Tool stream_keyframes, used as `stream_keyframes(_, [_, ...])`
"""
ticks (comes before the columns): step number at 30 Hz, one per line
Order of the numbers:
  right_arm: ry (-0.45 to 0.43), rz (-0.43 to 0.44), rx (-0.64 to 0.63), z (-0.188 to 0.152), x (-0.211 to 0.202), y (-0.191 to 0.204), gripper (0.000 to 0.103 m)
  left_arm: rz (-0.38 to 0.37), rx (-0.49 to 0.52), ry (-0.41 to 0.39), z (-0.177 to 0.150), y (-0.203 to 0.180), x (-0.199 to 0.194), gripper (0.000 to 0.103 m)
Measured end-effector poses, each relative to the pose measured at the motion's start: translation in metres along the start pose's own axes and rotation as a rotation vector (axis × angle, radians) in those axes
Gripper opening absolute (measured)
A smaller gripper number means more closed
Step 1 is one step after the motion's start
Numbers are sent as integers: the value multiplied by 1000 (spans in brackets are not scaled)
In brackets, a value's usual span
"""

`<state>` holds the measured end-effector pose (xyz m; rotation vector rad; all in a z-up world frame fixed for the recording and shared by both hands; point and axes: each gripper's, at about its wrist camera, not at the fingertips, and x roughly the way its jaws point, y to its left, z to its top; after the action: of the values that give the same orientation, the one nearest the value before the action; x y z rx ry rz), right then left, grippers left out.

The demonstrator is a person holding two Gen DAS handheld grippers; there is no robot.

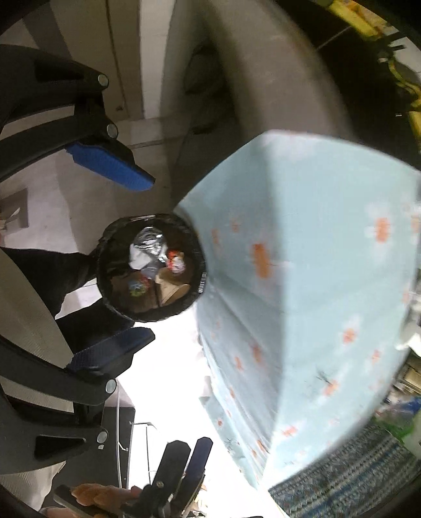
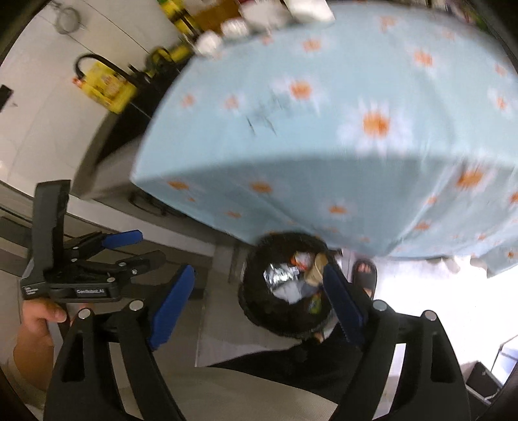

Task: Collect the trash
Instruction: 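Raise both open tools back over the table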

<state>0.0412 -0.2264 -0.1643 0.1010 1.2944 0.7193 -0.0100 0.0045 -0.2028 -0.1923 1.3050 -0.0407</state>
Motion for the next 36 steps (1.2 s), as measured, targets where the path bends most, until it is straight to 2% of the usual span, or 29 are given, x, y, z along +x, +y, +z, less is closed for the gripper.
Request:
stream_keyframes(3, [-69,-2,-35,15,-26,9,86,17,26,-53,13,-4,-27,85])
stream_keyframes(6, [-123,-19,-54,30,-43,14,93,55,43,-125,29,-7,-52,94])
stream_keyframes(10, [-206,-40,-77,59,-68,16,96,84,54,-192,54,-6,-77,94])
stream_keyframes(18, [-267,-104,-107,119,-81,-2,98,141,89,-273,113,-6,-105,96])
stream_keyframes(30, [-263,-123,-64,209,-61,-47,98,188,85,-220,196,7,-65,96])
stream_keyframes(36, [-206,-122,-46,248,-19,-69,98,201,76,-197,241,12,-42,96])
